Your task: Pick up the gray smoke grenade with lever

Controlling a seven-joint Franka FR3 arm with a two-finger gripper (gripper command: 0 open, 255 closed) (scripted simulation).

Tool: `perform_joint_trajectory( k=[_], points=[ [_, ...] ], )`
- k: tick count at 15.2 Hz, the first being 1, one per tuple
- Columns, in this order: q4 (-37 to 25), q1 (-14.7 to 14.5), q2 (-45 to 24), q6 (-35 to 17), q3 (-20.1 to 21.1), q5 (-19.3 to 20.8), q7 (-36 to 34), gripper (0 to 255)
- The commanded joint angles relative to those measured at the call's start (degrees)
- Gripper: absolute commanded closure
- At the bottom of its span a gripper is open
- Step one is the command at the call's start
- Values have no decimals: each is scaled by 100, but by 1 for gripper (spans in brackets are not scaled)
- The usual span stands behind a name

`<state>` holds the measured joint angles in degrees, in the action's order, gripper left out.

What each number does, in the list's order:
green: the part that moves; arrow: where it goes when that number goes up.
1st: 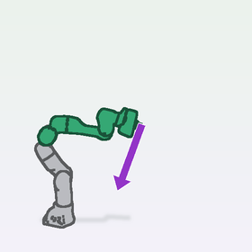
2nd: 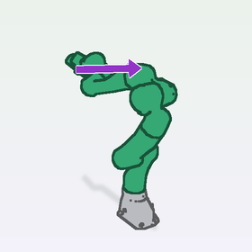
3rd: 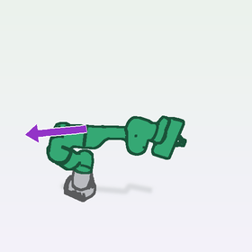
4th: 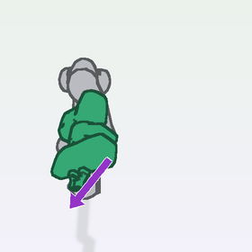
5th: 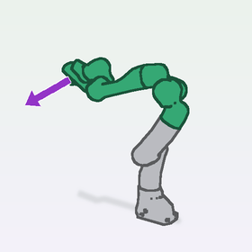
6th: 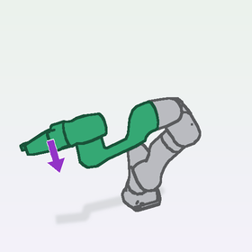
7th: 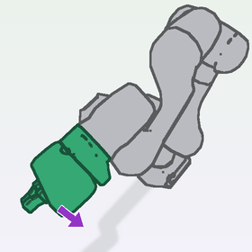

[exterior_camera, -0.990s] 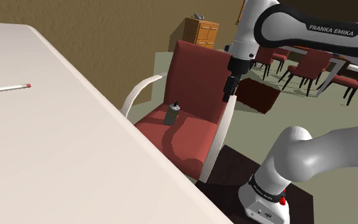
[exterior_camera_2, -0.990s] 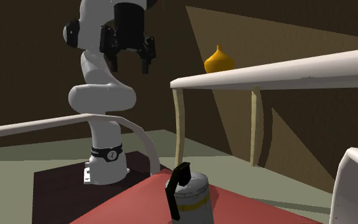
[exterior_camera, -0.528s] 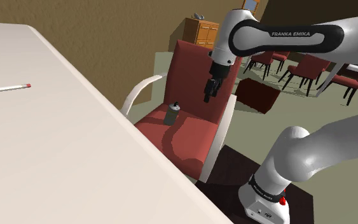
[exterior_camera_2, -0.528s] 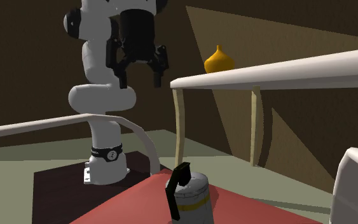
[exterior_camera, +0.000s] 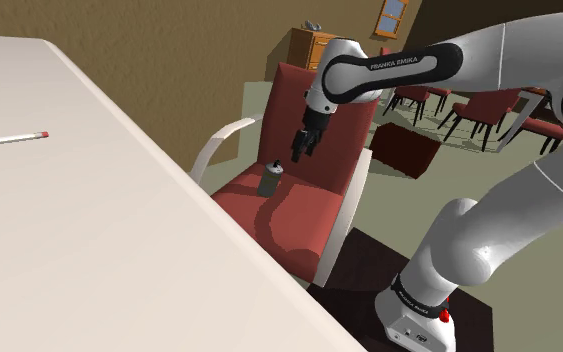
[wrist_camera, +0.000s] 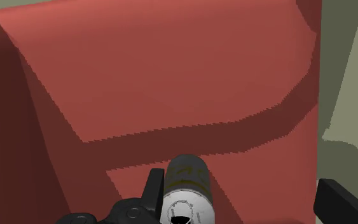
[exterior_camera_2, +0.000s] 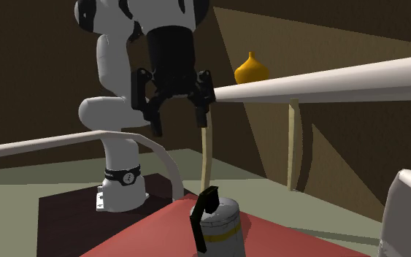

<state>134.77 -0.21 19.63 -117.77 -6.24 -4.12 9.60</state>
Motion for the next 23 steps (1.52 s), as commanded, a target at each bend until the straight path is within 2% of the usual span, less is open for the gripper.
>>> perform_joint_trajectory(
  k=[1,10,19,20,23],
  points=[
    [-226,-15,-411,-272,-59,-116,62,0],
    [-1458,-24,-2279,-1208,-215,-853,453,0],
    [-1201,-17,-2570,-1737,-186,-1018,628,0],
    [-1180,-21,-2560,-1749,-183,-1017,623,255],
    [-1187,-23,-2558,-1741,-182,-1015,617,255]
  ],
)
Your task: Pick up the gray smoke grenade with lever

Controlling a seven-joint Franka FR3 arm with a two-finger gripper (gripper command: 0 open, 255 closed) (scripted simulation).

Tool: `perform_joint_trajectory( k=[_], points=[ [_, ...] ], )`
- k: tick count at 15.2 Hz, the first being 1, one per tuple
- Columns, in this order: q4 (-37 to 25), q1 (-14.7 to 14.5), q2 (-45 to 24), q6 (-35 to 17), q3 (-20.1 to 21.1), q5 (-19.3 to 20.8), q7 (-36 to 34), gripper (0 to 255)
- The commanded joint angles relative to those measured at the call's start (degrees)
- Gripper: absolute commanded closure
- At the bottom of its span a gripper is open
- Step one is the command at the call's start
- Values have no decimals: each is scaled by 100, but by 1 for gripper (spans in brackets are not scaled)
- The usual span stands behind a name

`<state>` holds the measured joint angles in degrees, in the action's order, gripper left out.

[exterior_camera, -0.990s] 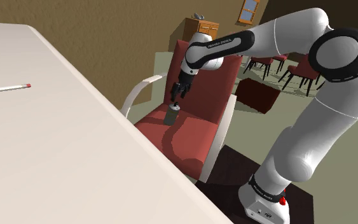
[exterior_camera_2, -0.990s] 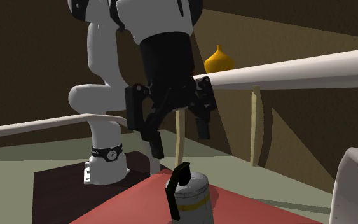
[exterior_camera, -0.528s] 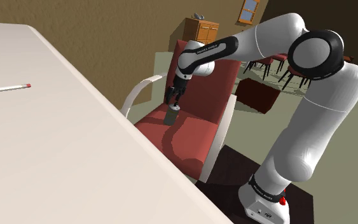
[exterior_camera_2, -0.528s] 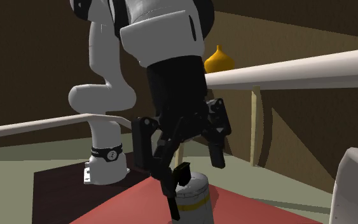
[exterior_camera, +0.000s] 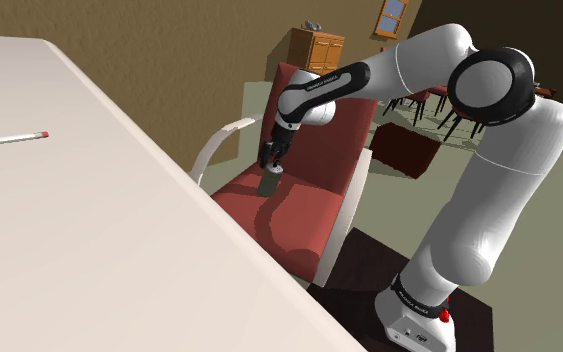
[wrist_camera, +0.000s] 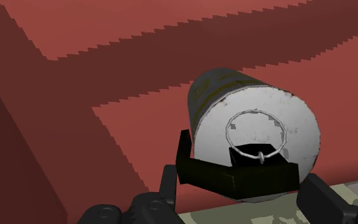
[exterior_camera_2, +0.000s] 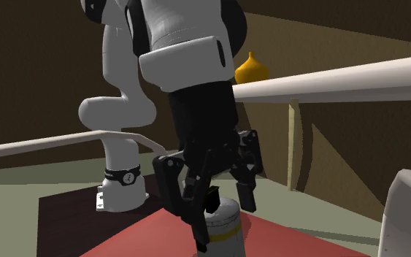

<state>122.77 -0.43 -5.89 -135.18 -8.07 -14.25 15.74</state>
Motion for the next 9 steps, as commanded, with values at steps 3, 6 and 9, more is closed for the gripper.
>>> perform_joint_trajectory(
  k=[3,6,9],
  points=[
    [12,-3,-3,3,3,1,-3,255],
    [-1,6,-17,4,-3,-5,14,255],
    [-94,4,105,212,-14,66,-59,255]
  ],
)
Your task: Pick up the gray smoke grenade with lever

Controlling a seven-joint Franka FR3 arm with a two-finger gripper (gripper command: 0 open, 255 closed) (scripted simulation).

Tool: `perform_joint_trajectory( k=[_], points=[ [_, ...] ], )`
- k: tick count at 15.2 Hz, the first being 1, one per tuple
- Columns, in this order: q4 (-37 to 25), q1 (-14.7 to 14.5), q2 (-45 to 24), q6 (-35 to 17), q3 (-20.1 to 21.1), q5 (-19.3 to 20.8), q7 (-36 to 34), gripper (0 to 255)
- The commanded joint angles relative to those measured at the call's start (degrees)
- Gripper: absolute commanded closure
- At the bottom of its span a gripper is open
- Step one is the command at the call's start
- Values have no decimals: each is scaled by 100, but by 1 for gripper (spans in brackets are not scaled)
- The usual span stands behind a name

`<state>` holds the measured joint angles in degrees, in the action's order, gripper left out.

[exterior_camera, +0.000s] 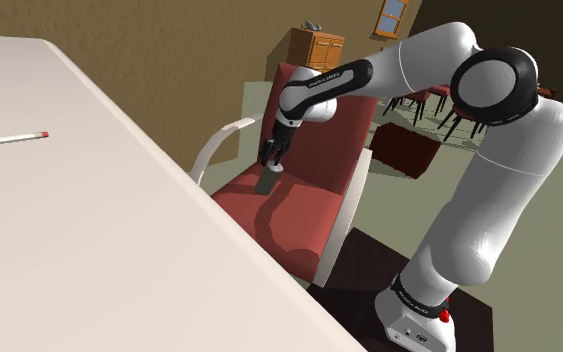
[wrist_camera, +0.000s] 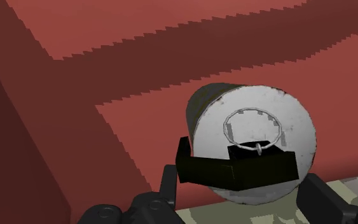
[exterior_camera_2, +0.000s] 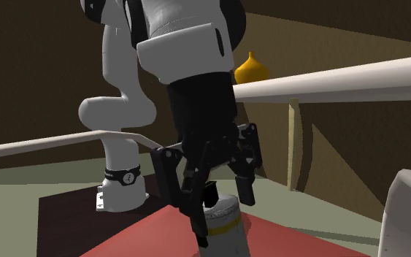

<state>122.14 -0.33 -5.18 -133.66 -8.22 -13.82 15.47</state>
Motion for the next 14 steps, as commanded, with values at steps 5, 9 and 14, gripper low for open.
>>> perform_joint_trajectory(
  k=[5,9,14],
  points=[
    [-210,-6,217,411,-12,125,-143,255],
    [-377,-4,343,696,-19,195,-223,255],
    [-523,-2,429,922,-23,243,-282,255]
  ],
)
